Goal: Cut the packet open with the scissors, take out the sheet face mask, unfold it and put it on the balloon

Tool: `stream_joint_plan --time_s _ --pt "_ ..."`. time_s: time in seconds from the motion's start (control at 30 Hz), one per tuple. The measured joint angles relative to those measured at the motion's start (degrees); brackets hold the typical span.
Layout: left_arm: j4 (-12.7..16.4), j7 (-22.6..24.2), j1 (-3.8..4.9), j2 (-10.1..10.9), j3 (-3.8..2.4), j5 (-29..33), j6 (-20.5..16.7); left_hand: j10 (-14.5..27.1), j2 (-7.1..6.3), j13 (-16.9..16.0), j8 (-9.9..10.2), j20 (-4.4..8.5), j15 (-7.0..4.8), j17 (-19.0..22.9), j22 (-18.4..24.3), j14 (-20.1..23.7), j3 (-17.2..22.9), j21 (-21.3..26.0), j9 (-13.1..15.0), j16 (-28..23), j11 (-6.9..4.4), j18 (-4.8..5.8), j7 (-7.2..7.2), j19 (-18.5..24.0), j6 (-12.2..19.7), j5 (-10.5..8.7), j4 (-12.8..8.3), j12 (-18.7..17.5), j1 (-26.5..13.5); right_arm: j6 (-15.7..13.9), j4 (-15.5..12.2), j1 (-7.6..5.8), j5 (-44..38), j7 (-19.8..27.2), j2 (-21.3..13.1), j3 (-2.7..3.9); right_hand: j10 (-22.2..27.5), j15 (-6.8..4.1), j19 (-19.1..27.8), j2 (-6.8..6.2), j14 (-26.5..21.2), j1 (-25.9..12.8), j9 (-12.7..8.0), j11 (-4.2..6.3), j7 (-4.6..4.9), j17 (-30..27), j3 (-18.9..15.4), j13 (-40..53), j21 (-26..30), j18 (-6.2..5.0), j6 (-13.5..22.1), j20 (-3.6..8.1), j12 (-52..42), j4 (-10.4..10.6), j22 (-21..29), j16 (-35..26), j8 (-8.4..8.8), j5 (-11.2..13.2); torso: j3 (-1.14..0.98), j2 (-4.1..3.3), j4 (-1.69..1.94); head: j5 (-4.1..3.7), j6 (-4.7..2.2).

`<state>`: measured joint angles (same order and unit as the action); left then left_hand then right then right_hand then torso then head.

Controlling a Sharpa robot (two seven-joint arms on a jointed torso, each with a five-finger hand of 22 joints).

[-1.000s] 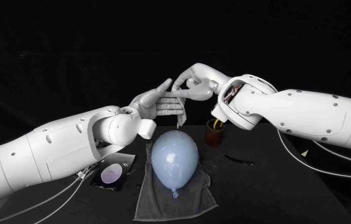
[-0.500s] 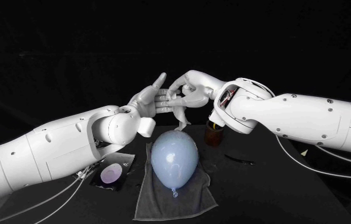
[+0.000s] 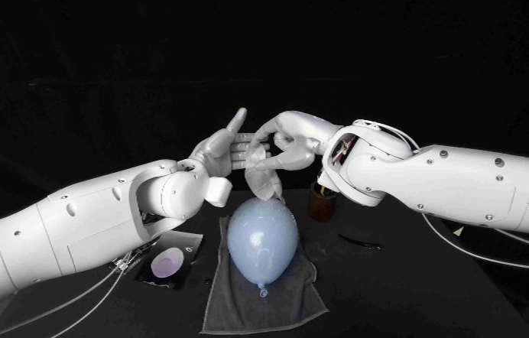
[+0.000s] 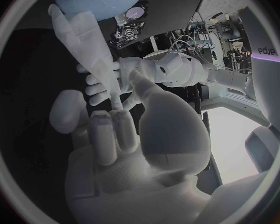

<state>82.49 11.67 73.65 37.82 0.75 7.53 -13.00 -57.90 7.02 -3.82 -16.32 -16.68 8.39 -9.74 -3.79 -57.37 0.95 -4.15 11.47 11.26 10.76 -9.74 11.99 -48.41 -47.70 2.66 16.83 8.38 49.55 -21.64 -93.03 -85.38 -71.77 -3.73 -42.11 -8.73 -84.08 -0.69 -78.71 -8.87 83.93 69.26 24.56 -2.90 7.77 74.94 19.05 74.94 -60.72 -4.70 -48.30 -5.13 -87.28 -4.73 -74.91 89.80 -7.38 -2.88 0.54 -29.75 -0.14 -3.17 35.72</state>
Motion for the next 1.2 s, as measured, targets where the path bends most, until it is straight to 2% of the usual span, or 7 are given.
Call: stream_joint_plan --time_s 0.2,0.43,0.77,0.87,0.93,1.07,1.2 --pt "0.1 0.0 0.0 0.0 0.0 -1.1 0.3 -0.1 0.47 0.0 0.0 0.28 0.23 -0.2 -0.5 0.9 -1.7 -1.0 0.0 0.3 0.09 0.01 0.19 -1.2 -0.2 0.0 0.0 0.0 1.7 0.1 -0.3 0.07 -4.1 -1.1 0.0 0.0 0.0 -0.78 -0.7 2.03 0.1 3.4 -0.3 0.56 -0.93 0.0 0.6 0.0 -1.1 0.0 -0.9 0.71 -0.9 -1.1 0.0 0.0 0.0 0.0 0.01 0.0 0.02 -0.04 -0.01" --pt "0.1 0.0 0.0 0.1 0.0 -2.0 1.1 0.1 -0.01 0.0 0.0 0.29 0.6 -0.3 -0.5 2.1 -3.6 -1.3 -0.4 0.3 0.31 0.03 0.19 -1.6 -0.2 0.0 0.0 0.0 5.2 0.1 -0.3 0.11 -7.3 -2.7 -0.1 0.01 0.2 -0.88 -0.8 2.45 0.0 4.0 -0.7 0.76 -0.93 0.0 0.7 0.0 -1.3 0.0 -0.9 0.84 -0.9 -1.5 0.0 0.0 0.39 0.0 0.01 0.0 0.0 -0.05 -0.01" --pt "0.1 0.0 0.0 0.2 0.0 -2.9 2.4 0.2 0.19 0.0 0.3 0.5 0.62 -0.3 -0.4 2.1 -4.1 -1.6 -0.6 0.0 0.32 0.04 0.08 -1.8 -0.1 0.0 0.0 0.0 6.2 0.1 -0.3 0.13 -11.2 -5.5 -0.3 0.04 0.0 -1.17 -1.1 3.37 0.1 4.9 -1.2 0.97 -1.25 0.0 1.3 0.0 -2.2 0.0 -1.7 1.13 -0.9 -2.2 0.0 -0.1 0.52 0.0 0.01 0.0 0.01 -0.07 0.18" --pt "0.0 0.0 0.0 0.3 0.01 -3.0 2.6 0.2 0.46 0.1 0.3 0.5 0.62 -0.3 -0.4 2.1 -4.3 -1.6 -0.6 -0.2 0.32 0.04 0.08 -1.8 -0.1 0.0 -0.1 0.0 6.5 -0.3 -0.8 0.13 -11.2 -5.4 -1.0 0.05 0.0 -1.17 -1.2 3.37 0.1 4.9 -1.2 0.91 -0.5 0.0 1.6 0.0 -2.2 0.0 -4.3 1.02 -0.9 -2.3 0.0 -0.1 -0.18 0.0 0.01 -0.01 0.01 -0.09 0.23" --pt "-0.4 0.0 0.0 0.4 0.02 -3.1 2.8 0.2 0.42 0.1 0.2 0.5 0.64 -0.3 -0.4 2.3 -4.5 -1.6 -0.4 -0.2 0.32 0.04 0.1 -1.8 -0.1 0.0 0.1 0.0 6.8 -0.8 -1.2 0.13 -10.9 -5.2 -1.7 0.05 0.2 -1.13 -1.4 3.61 0.1 5.1 -1.4 0.36 -0.12 0.0 2.1 0.0 -2.2 0.0 -5.5 0.8 -1.2 -2.2 0.0 0.0 -0.35 0.0 0.0 -0.01 0.01 -0.1 0.26" --pt "-1.5 0.3 0.0 0.9 0.01 -3.4 2.9 0.4 0.59 0.1 0.2 0.5 0.75 -0.3 -0.3 2.6 -5.0 -1.6 -0.5 -0.5 0.52 0.05 0.11 -1.8 -0.1 0.0 0.1 0.0 7.7 -2.5 -2.5 0.14 -9.1 -3.8 -3.4 0.01 0.0 -0.63 -1.4 4.06 0.0 4.6 -1.6 0.2 0.38 0.0 2.6 0.0 -2.2 0.02 -6.7 0.79 -1.4 -2.2 0.0 0.0 -0.69 0.0 -0.01 -0.01 0.01 -0.13 0.38" --pt "-2.4 0.8 0.02 1.6 0.01 -3.6 2.9 0.4 0.78 0.1 0.2 0.5 0.85 -0.3 -0.2 2.7 -5.5 -1.6 -0.6 -0.8 0.52 0.05 0.11 -1.8 -0.1 0.0 -0.2 0.0 9.2 -4.2 -4.1 0.28 -6.9 -1.5 -5.0 0.01 0.2 -0.62 -1.6 4.06 0.0 4.6 -1.9 -0.04 0.33 0.0 3.0 0.0 -2.2 0.03 -8.2 0.61 -1.4 -2.2 0.0 0.0 -0.79 0.0 -0.01 -0.01 0.01 -0.17 0.64"
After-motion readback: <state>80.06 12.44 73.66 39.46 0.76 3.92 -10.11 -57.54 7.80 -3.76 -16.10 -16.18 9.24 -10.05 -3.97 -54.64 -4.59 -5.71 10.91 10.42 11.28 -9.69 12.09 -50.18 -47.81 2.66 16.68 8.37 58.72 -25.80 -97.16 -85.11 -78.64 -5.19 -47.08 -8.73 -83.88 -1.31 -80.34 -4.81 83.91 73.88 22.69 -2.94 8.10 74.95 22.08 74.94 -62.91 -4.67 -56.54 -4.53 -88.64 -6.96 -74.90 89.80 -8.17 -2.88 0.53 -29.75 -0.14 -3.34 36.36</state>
